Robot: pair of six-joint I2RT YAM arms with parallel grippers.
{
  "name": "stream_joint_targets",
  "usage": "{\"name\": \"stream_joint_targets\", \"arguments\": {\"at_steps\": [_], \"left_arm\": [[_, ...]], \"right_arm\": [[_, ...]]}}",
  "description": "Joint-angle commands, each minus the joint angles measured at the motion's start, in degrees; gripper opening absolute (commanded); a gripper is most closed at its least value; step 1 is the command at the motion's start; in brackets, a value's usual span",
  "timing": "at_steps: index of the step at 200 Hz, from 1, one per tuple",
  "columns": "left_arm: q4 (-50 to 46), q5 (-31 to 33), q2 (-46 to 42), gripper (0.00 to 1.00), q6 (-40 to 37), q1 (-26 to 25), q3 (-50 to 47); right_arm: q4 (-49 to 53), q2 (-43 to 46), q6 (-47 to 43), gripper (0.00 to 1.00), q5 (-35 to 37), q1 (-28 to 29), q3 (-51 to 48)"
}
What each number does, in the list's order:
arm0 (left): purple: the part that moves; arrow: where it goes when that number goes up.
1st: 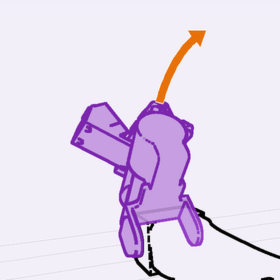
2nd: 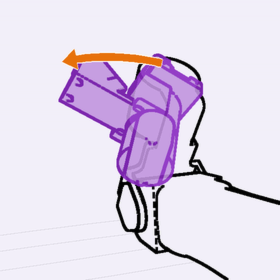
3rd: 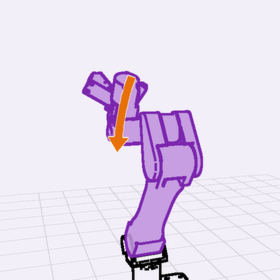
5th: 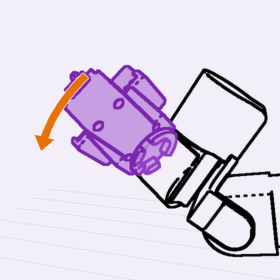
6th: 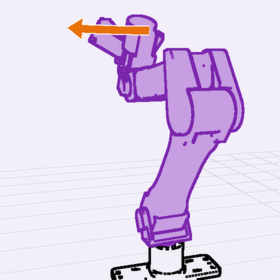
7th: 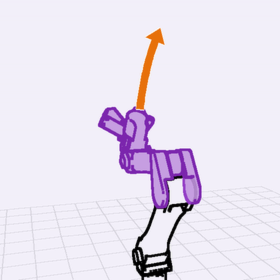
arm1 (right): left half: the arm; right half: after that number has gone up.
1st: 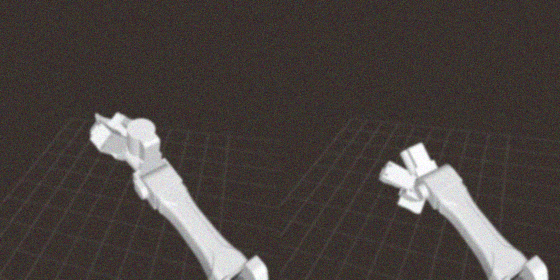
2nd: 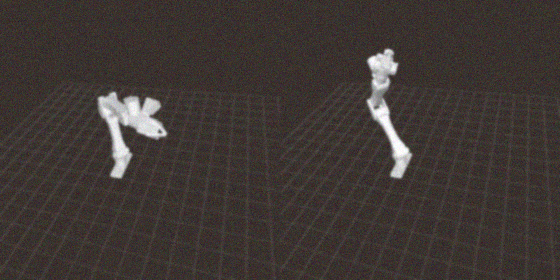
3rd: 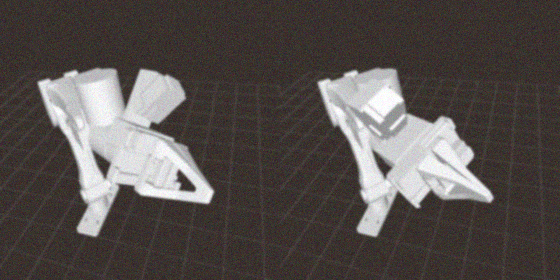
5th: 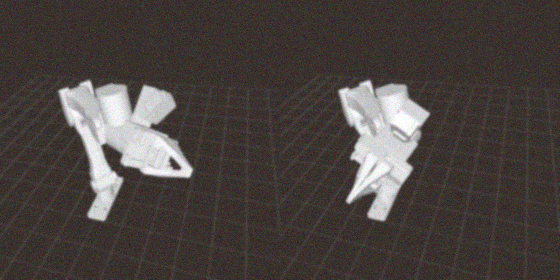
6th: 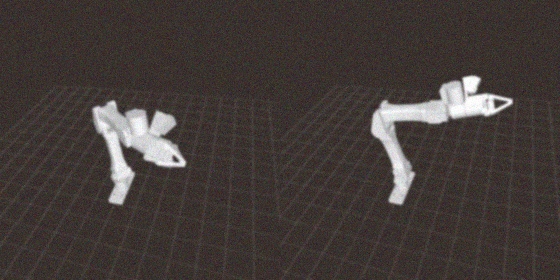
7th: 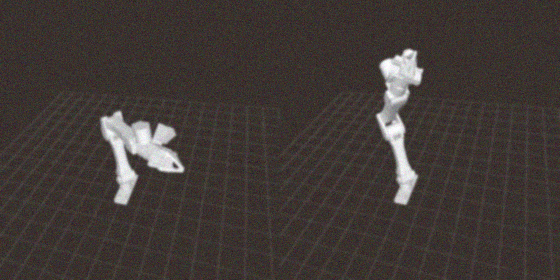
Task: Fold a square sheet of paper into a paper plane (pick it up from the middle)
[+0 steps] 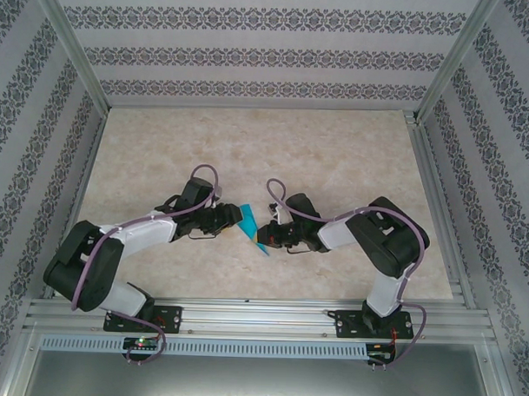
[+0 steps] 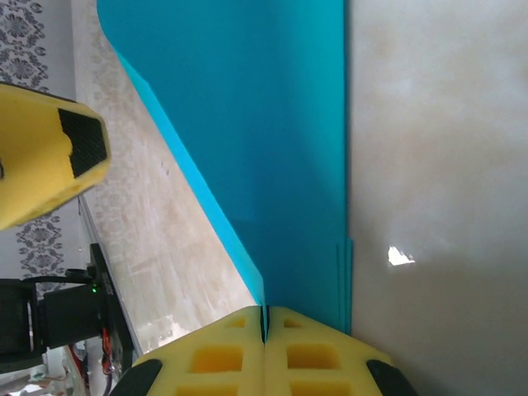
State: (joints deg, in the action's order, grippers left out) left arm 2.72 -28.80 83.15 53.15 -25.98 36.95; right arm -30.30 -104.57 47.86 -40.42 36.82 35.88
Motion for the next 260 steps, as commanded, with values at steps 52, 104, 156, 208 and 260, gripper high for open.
{"name": "stream_joint_targets", "arguments": {"at_steps": [52, 104, 156, 208, 260], "left_arm": [[7.33, -1.61, 1.98, 0.44, -0.36, -1.88, -1.46], [9.85, -1.68, 2.71, 0.44, 0.51, -2.37, -2.03], [9.45, -1.55, 2.39, 0.43, 0.73, -2.51, -1.91], [7.79, 2.37, -1.49, 0.44, 0.62, -2.5, -3.14], [5.32, 3.87, -2.08, 0.44, -0.34, -2.51, -1.23]], "right_arm": [[-6.86, -5.35, 7.82, 0.01, -3.27, -0.96, 0.68], [-6.87, -7.48, 10.02, 0.01, -1.61, -1.15, 0.24], [-5.39, -7.55, 9.79, 0.02, -0.38, -1.22, -0.1], [-2.78, -6.8, 9.32, 0.02, 0.84, -1.13, -0.34], [-0.67, -6.15, 8.65, 0.02, 2.28, -1.06, -0.63]]}}
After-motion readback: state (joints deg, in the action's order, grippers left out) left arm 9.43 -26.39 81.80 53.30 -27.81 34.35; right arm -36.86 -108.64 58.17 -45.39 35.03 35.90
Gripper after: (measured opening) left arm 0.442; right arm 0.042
